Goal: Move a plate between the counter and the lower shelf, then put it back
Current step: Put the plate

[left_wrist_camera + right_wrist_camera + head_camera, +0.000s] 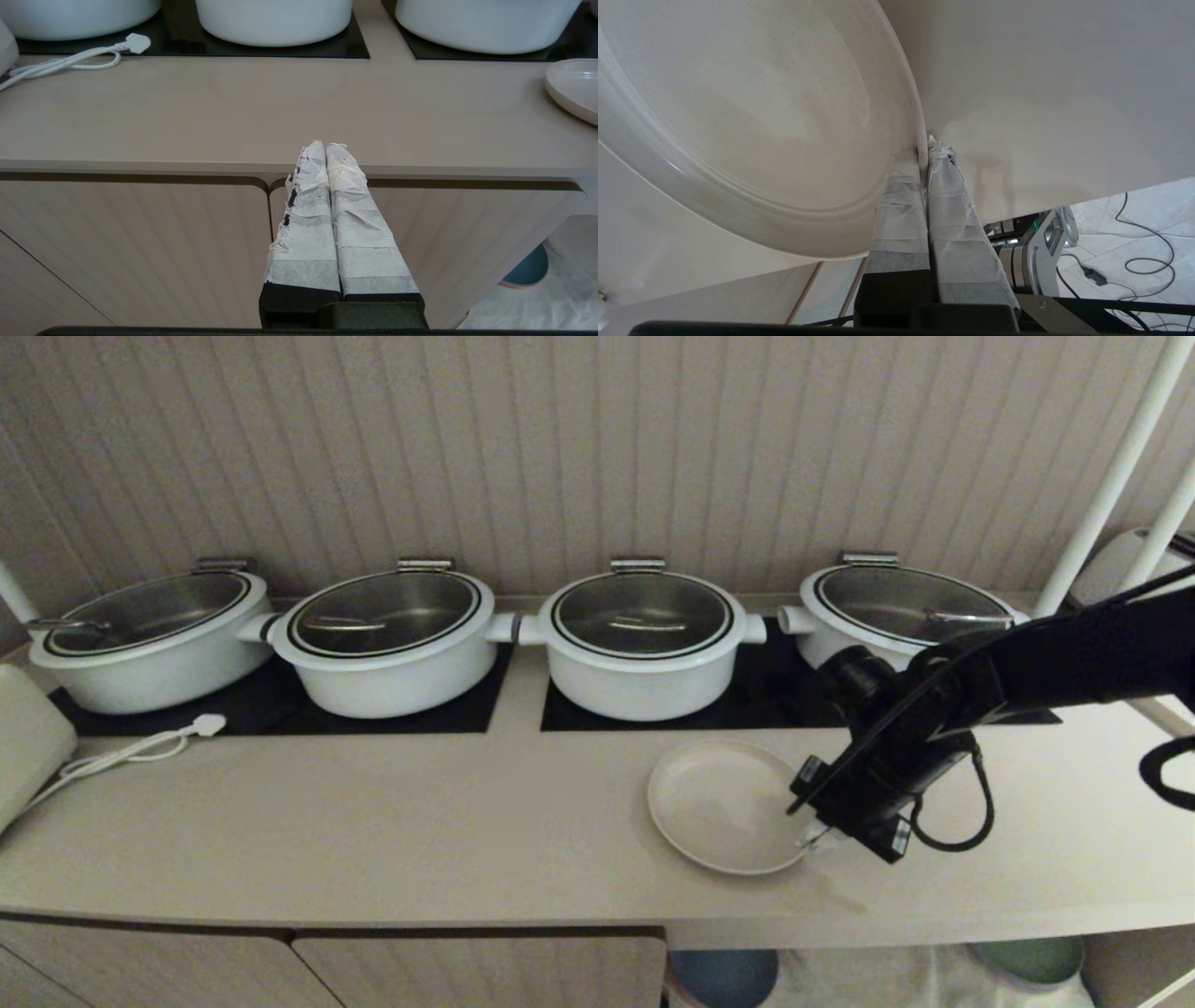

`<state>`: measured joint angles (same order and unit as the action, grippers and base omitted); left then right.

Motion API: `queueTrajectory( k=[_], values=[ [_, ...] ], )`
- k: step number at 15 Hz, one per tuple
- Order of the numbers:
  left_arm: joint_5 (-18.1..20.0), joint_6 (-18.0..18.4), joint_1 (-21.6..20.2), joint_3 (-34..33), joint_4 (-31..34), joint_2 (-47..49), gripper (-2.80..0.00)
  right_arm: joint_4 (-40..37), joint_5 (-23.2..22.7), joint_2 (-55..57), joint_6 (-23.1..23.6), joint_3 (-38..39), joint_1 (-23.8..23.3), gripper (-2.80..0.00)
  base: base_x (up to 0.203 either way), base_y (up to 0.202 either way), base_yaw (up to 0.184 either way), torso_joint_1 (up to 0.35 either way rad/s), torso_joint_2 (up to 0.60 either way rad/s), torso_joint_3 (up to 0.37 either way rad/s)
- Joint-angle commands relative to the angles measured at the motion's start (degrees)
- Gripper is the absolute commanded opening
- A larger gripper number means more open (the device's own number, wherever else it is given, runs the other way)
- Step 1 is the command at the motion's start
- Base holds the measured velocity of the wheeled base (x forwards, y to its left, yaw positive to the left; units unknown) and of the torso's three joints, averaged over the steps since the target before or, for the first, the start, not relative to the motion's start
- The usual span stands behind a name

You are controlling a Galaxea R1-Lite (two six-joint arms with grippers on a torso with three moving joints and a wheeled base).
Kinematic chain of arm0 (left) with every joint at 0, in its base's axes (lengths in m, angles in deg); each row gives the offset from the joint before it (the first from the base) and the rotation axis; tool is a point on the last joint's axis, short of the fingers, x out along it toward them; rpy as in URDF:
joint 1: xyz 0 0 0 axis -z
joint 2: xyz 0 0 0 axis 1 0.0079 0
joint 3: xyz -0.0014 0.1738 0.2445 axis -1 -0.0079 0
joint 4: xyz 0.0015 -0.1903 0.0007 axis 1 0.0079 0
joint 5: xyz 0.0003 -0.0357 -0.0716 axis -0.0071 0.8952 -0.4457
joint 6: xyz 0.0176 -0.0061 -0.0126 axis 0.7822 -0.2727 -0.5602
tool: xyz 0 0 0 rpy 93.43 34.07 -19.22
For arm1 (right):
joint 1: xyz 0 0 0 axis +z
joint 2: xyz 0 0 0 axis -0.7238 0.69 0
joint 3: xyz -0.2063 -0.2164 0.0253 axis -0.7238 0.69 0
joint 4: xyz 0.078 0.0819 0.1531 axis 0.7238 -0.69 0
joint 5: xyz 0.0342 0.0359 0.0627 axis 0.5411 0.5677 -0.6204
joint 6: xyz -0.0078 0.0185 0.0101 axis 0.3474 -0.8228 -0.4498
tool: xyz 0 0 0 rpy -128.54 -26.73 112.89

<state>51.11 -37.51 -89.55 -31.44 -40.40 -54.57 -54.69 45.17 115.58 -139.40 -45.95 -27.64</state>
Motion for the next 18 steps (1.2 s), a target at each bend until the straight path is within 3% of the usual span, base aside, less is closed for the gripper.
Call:
queueTrajectory(
  k=[1,2,3,12,18],
  values=[
    [0.0,0.0,0.0,0.0,0.0,0.0,-2.80,-0.4,-0.1,0.1,-0.4,-0.3,0.2,-2.80,0.000,0.000,0.000,0.000,0.00,0.000],
    [0.0,0.0,0.0,0.0,-0.1,0.0,-2.80,-0.4,-0.1,0.1,-0.3,-0.2,0.2,-2.80,0.000,0.000,0.000,0.000,0.00,0.000],
    [0.0,0.0,0.0,0.0,-0.1,0.0,-2.80,-0.5,0.0,0.0,-0.2,-0.2,0.3,0.00,0.000,0.000,0.000,0.000,0.00,0.000],
    [0.0,0.0,0.0,0.0,0.0,0.0,-2.80,-0.7,0.3,-1.9,-0.9,0.6,0.4,0.00,0.000,0.000,0.000,0.000,0.00,0.000],
    [0.0,0.0,0.0,0.0,-0.1,0.0,-2.80,-0.7,1.6,-9.1,0.3,3.2,0.5,0.00,0.000,0.000,0.000,0.000,0.00,0.000]
  ],
)
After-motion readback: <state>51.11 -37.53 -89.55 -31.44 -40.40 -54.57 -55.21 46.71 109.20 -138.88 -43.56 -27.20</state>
